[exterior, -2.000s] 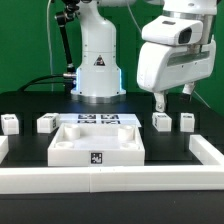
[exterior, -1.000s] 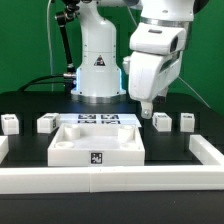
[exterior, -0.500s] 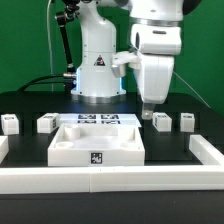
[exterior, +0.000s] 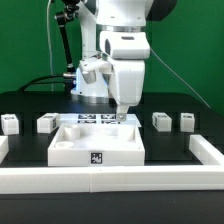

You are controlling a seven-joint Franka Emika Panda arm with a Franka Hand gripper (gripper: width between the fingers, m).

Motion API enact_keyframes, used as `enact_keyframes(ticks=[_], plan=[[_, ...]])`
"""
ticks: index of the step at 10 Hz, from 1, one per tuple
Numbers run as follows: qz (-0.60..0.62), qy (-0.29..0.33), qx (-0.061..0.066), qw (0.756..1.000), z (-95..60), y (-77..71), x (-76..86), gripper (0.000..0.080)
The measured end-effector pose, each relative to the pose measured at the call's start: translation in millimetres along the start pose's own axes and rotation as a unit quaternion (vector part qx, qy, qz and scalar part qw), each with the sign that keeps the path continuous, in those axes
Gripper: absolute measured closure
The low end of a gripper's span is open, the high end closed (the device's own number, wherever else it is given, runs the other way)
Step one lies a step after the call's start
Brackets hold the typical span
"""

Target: Assemble square table

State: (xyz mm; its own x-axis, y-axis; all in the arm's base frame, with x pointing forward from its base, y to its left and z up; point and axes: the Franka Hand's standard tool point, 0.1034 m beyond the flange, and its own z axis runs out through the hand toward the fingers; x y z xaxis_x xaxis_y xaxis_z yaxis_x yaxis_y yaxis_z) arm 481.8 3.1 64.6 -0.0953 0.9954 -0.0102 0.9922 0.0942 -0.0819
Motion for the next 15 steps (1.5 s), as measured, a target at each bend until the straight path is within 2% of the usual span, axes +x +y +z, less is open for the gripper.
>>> enact_keyframes(ticks=[3,4,6,7,9,13,15], plan=[[0.003,0.0,0.001,1.0,1.2,-1.4,-2.5,0.015],[0.013,0.004,0.006,1.0,5.2,-8.6,-8.3,0.015],[0.028,0.011,0.006,1.0,24.2,-31.2,-14.5,0.015],[0.032,0.013,0.008,0.999,30.2,-35.2,-17.2,0.015],[0.037,0.016,0.007,0.999,39.6,-38.2,-19.3,0.015],[0.043,0.02,0.025,0.999,57.3,-46.1,-12.4,0.015],[0.048,0.02,0.027,0.998,60.0,-47.4,-11.8,0.015]])
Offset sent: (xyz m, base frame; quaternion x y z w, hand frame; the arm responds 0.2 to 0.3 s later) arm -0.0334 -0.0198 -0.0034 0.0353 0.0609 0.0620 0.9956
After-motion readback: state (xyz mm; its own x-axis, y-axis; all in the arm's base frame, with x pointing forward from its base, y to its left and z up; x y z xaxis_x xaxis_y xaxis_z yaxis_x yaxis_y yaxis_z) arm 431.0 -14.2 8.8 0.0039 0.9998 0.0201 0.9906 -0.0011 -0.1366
